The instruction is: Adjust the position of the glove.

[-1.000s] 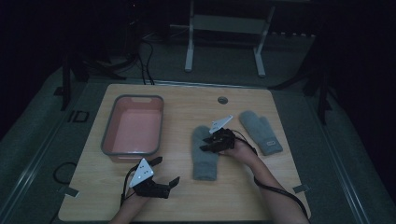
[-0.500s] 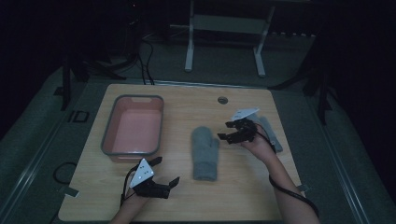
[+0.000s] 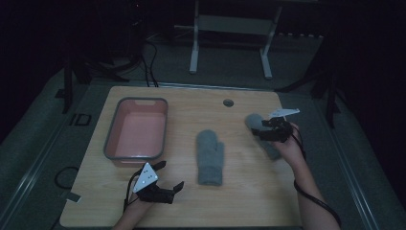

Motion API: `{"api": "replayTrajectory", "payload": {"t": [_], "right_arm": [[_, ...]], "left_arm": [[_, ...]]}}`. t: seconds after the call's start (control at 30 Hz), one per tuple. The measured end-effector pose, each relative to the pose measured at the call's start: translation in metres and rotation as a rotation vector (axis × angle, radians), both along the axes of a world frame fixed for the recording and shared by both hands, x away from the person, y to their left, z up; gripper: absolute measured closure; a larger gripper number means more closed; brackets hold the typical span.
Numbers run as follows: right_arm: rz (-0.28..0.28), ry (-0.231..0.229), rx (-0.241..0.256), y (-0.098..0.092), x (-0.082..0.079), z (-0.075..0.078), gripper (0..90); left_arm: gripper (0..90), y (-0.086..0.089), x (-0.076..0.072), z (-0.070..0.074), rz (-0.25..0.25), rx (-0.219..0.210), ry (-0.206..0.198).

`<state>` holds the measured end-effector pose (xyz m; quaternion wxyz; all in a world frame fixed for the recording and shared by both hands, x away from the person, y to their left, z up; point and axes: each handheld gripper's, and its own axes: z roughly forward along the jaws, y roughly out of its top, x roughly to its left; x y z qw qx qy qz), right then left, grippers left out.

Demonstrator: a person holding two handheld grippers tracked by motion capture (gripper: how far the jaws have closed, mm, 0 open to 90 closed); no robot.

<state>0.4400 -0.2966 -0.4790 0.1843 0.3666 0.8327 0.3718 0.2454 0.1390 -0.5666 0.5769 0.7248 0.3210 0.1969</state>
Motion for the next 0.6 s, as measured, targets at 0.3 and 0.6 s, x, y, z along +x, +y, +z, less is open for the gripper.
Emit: {"api": "replayTrajectory", "payload": {"t": [0.3, 0.6], "right_arm": [[-0.171, 0.037, 0.010, -0.034, 0.012, -0.025, 41.4], [-0.194, 0.088, -0.081, -0.037, 0.017, -0.063, 43.6]], "left_arm": [[0.5, 0.000, 0.000, 0.000, -0.002, 0.002, 0.001], [0.5, 0.000, 0.000, -0.001, -0.008, 0.002, 0.003]]}}
